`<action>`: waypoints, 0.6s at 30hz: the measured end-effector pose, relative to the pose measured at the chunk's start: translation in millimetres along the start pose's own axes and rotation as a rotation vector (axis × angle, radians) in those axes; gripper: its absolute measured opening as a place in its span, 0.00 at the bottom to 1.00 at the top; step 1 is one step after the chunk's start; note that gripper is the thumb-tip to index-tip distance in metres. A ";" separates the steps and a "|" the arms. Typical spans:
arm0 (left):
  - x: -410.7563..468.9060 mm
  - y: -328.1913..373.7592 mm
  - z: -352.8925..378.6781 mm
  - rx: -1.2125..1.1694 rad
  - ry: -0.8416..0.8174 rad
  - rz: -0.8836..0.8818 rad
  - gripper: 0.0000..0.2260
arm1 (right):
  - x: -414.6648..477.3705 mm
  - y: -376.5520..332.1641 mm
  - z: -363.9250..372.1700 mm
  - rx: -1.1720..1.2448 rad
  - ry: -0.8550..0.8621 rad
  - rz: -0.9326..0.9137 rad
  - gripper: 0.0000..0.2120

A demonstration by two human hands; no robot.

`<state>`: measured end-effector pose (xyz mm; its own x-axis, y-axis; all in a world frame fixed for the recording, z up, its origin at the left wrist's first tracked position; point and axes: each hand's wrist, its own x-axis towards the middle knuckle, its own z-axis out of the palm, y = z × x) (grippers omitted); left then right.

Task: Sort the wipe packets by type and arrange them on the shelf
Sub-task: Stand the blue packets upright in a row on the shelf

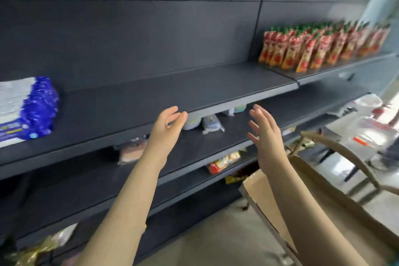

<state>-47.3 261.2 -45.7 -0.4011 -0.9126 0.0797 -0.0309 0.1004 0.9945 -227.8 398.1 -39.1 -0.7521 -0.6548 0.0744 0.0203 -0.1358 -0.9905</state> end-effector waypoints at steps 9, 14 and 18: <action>-46.0 -61.8 185.2 0.073 -0.391 -0.204 0.18 | -36.3 82.4 -190.8 -0.023 0.421 0.241 0.21; -59.7 -106.4 260.6 0.132 -0.582 -0.306 0.19 | -46.1 126.4 -260.8 0.003 0.610 0.353 0.20; -63.2 -141.4 317.0 0.150 -0.665 -0.408 0.18 | -53.5 165.6 -313.5 -0.020 0.732 0.443 0.20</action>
<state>-307.8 430.4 -213.1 -0.7928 -0.4652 -0.3939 -0.3974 -0.0956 0.9127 -390.7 643.7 -243.3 -0.9137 0.0018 -0.4064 0.4062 0.0372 -0.9130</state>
